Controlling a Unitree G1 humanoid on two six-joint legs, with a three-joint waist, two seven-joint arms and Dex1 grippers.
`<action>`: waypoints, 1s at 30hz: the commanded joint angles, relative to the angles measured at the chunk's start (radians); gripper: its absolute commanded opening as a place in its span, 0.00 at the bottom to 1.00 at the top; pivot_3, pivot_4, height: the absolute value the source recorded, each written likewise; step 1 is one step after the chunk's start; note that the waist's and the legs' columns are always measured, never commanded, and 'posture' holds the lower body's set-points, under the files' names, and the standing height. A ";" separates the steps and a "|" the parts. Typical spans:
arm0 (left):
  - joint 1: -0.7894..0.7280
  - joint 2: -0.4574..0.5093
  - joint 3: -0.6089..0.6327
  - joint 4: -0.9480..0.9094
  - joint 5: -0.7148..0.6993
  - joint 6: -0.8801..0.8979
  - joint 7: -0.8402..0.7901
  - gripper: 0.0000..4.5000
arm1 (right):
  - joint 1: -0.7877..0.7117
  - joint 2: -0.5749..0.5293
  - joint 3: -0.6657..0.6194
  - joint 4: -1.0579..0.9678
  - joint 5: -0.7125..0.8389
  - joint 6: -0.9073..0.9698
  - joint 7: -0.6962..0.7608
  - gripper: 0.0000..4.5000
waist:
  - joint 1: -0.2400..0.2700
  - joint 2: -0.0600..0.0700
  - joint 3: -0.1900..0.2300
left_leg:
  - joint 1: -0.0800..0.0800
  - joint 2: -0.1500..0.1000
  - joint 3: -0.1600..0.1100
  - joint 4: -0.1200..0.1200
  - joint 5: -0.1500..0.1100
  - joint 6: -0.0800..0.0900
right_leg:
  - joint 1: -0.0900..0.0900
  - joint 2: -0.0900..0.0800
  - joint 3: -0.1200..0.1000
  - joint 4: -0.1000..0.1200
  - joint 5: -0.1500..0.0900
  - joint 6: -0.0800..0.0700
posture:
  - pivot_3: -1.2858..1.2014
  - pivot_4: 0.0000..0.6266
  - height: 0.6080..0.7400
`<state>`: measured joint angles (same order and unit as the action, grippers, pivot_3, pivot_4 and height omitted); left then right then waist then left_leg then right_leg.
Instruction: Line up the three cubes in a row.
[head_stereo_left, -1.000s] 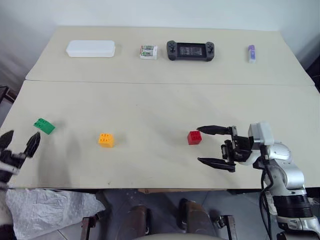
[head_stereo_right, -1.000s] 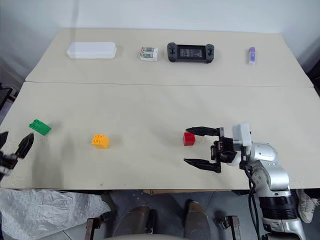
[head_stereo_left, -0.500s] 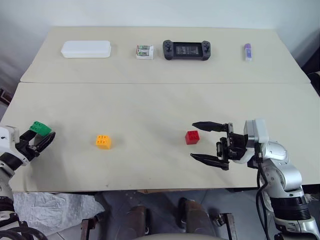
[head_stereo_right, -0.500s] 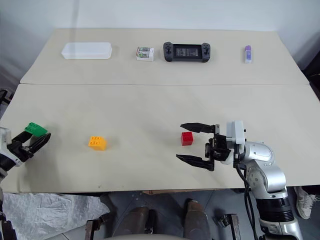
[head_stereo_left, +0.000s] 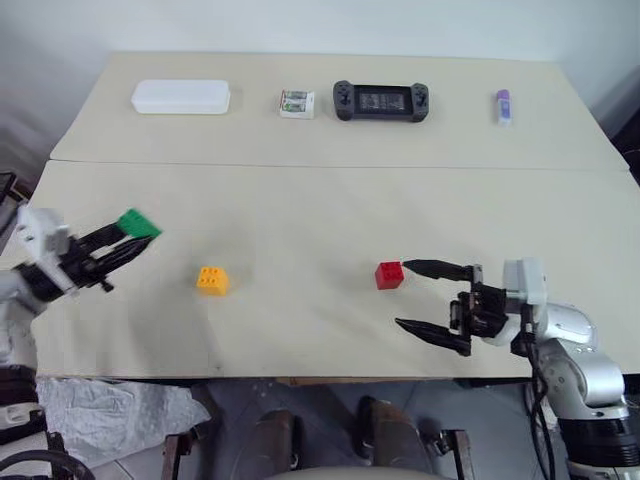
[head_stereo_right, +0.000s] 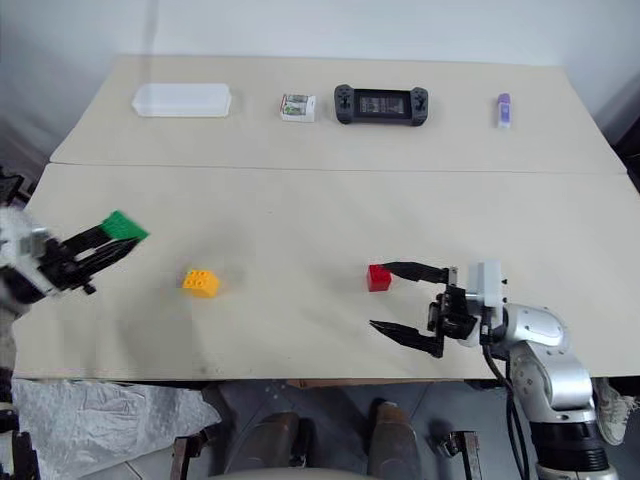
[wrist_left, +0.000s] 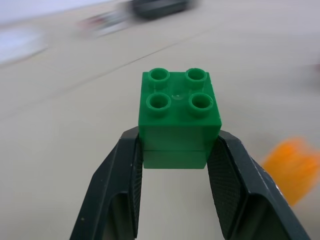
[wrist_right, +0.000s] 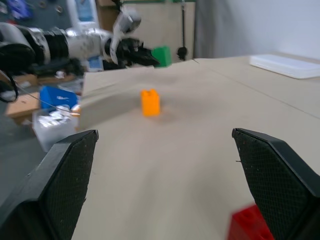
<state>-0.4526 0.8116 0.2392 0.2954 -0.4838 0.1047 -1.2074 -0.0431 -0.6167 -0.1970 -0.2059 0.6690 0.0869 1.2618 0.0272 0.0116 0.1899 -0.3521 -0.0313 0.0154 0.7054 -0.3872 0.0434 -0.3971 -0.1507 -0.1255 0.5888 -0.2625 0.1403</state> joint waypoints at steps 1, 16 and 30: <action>-0.125 -0.081 -0.163 -0.129 0.039 0.028 -0.032 0.33 | 0.029 -0.055 -0.101 0.019 0.019 -0.018 0.020 1.00 | 0.004 0.001 0.000 | 0.000 -0.001 0.000 0.001 0.000 0.001 | 0.001 -0.001 0.000 0.000 0.000 0.001 | 0.52 0.24 1.00; -0.298 -0.318 -0.484 0.148 0.302 -0.054 -0.018 0.33 | 0.113 -0.036 -0.156 0.054 0.017 -0.058 0.014 1.00 | 0.001 0.001 0.000 | 0.000 0.004 0.007 0.004 0.002 0.001 | 0.000 0.004 0.004 -0.001 0.002 0.004 | 0.52 0.24 1.00; -0.396 -0.394 -0.477 0.357 0.340 -0.171 -0.146 0.62 | 0.116 -0.025 -0.128 0.090 -0.011 -0.076 0.030 1.00 | 0.000 0.001 0.001 | -0.002 0.002 0.007 0.009 0.001 0.004 | 0.001 0.002 0.005 -0.001 0.004 0.006 | 0.52 0.24 1.00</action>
<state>-0.8263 0.4186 -0.2523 0.6718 -0.1323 -0.0541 -1.3366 0.0678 -0.6505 -0.3204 -0.1031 0.6550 0.0251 1.2926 0.0270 0.0122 0.1905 -0.3543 -0.0293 0.0219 0.7149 -0.3866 0.0471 -0.3965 -0.1487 -0.1207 0.5877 -0.2589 0.1465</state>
